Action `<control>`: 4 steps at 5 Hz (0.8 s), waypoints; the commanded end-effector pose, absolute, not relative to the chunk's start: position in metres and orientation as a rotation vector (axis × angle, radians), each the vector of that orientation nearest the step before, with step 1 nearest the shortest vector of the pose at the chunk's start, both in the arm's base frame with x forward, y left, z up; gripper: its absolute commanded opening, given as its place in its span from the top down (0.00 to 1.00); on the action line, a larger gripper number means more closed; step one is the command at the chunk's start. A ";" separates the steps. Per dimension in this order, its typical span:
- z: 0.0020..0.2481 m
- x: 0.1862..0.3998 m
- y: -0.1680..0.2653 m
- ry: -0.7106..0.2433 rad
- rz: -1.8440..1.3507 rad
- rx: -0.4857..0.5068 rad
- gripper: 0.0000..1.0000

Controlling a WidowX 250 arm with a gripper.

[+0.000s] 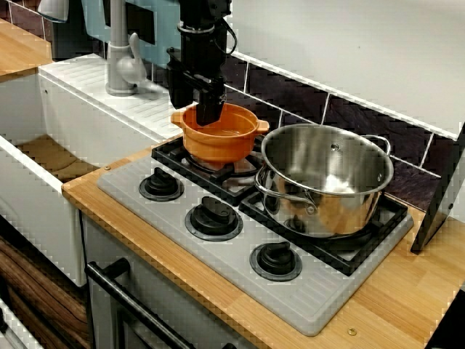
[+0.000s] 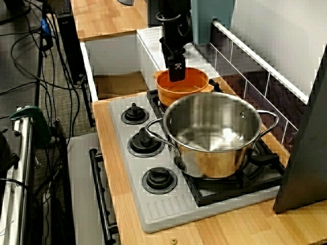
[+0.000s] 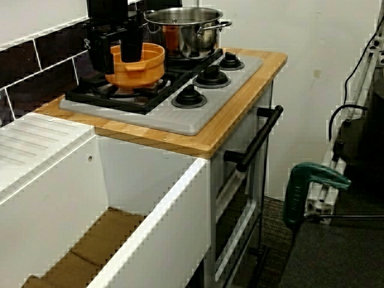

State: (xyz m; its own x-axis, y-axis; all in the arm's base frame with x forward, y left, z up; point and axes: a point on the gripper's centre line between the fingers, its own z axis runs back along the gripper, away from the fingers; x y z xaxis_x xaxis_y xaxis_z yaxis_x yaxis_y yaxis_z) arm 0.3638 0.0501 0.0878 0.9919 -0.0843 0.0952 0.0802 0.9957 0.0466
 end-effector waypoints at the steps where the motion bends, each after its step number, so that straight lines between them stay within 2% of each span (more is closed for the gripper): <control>1: 0.101 0.358 0.051 -0.123 0.019 0.085 1.00; 4: 0.097 0.352 0.048 -0.131 0.012 0.098 1.00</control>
